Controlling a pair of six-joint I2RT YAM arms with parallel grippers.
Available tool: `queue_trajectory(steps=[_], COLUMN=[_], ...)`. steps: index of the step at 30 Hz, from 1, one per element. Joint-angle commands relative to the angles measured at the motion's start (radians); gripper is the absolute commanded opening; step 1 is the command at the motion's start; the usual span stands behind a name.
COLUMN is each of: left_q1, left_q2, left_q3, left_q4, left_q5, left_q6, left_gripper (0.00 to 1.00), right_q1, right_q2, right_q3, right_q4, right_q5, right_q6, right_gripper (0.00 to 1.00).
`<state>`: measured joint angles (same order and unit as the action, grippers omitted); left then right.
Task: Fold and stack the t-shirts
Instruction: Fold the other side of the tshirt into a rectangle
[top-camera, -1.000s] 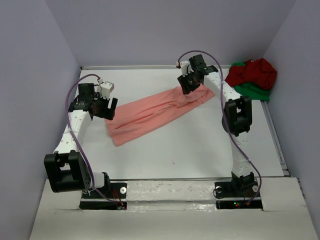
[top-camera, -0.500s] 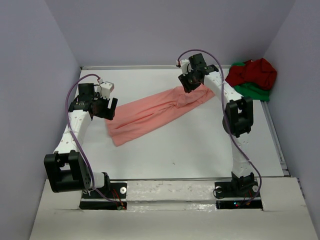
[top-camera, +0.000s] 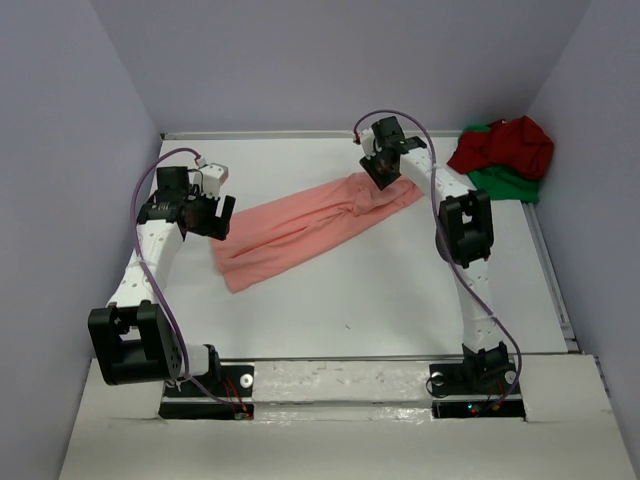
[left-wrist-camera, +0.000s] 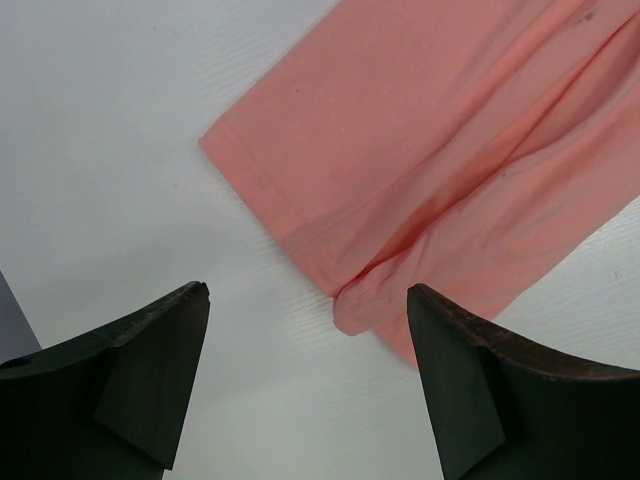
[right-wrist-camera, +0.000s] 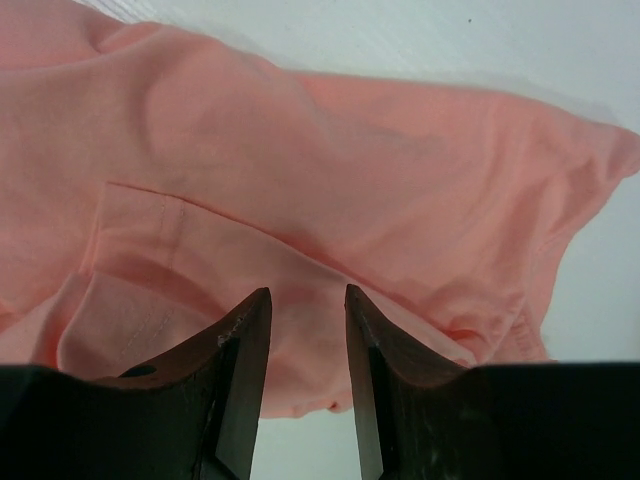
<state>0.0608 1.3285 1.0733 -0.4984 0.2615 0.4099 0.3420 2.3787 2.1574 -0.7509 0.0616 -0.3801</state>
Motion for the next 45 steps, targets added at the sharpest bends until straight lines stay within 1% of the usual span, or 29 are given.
queue_trajectory(steps=[1,17,33,41,42,44,45], left_q1=[-0.001,-0.001,-0.001,-0.003,-0.001,-0.003,-0.001], left_q2=[-0.011,0.008,0.049,0.046,0.046,0.043,0.043], left_q3=[0.001,0.005,0.031,0.030,0.028,0.027,0.027], left_q4=[-0.005,-0.006,-0.016,-0.015,-0.014,-0.014,-0.014], left_q5=[0.007,0.002,-0.001,-0.002,-0.002,-0.002,-0.002], left_q6=[0.004,0.004,0.003,0.003,0.004,0.004,0.004], left_gripper=[0.90,0.90,0.89,0.89,0.89,0.89,0.89], right_q1=[0.006,0.006,-0.003,-0.012,-0.012,-0.012,-0.012], right_q2=[0.008,0.059,0.076,0.059,0.050,0.042,0.037], right_q3=[0.051,0.108,0.071,0.042,0.032,0.019,0.012], right_q4=[0.030,0.059,0.062,0.058,0.056,0.058,0.056], right_q5=[0.053,0.118,0.109,0.098,0.096,0.095,0.095], right_q6=[-0.023,-0.063,-0.069,-0.072,-0.072,-0.075,-0.077], right_gripper=[0.41,0.42,0.40,0.26,0.21,0.16,0.06])
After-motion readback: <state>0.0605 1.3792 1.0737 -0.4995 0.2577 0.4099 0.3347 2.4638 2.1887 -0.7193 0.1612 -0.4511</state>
